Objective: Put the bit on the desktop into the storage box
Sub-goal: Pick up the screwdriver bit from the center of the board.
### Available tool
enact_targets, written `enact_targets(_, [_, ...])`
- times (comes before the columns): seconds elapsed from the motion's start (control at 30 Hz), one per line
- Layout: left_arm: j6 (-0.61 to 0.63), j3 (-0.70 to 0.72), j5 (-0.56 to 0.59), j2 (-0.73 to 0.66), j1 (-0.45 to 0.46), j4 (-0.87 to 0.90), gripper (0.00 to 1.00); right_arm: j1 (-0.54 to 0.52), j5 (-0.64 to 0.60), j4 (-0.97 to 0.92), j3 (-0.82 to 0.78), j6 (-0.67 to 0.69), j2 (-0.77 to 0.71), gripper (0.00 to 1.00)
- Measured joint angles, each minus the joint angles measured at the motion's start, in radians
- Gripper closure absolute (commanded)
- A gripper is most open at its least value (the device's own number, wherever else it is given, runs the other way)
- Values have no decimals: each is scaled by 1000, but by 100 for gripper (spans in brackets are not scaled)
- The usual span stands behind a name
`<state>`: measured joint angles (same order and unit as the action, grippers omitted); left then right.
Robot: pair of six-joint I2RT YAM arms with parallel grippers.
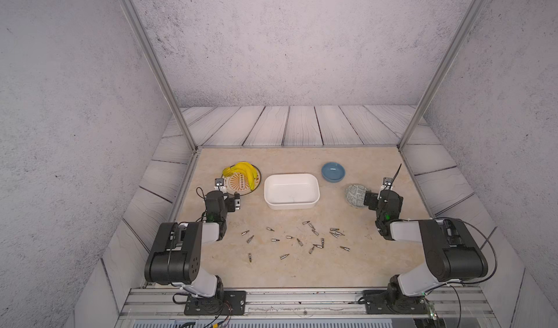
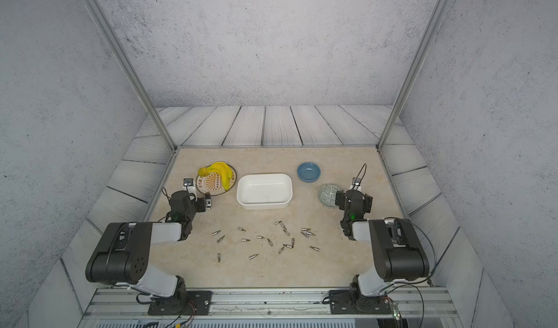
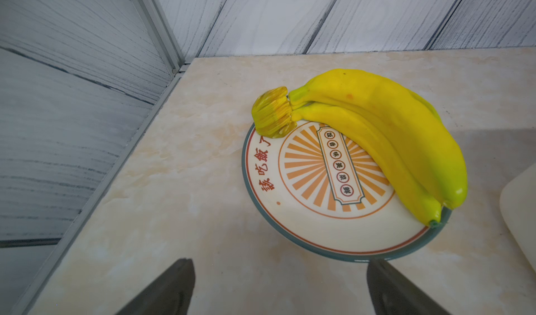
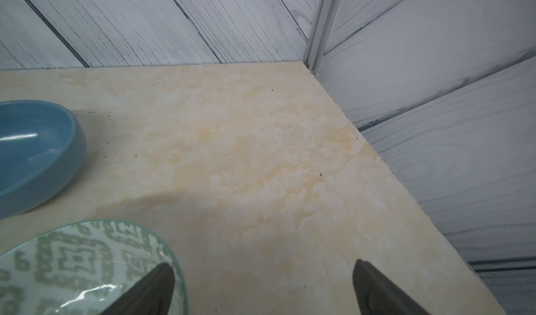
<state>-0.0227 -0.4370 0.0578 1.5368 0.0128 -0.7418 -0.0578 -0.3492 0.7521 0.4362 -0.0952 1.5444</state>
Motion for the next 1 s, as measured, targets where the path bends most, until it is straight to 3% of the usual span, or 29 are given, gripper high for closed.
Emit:
enact_targets(0.93, [0,0,-3,0,-5,1,1,0,0,0,0,0,0,0])
enact_targets(1.0, [0,-1,-5,0,-5,1,9,0,9,0,0,3,0,0])
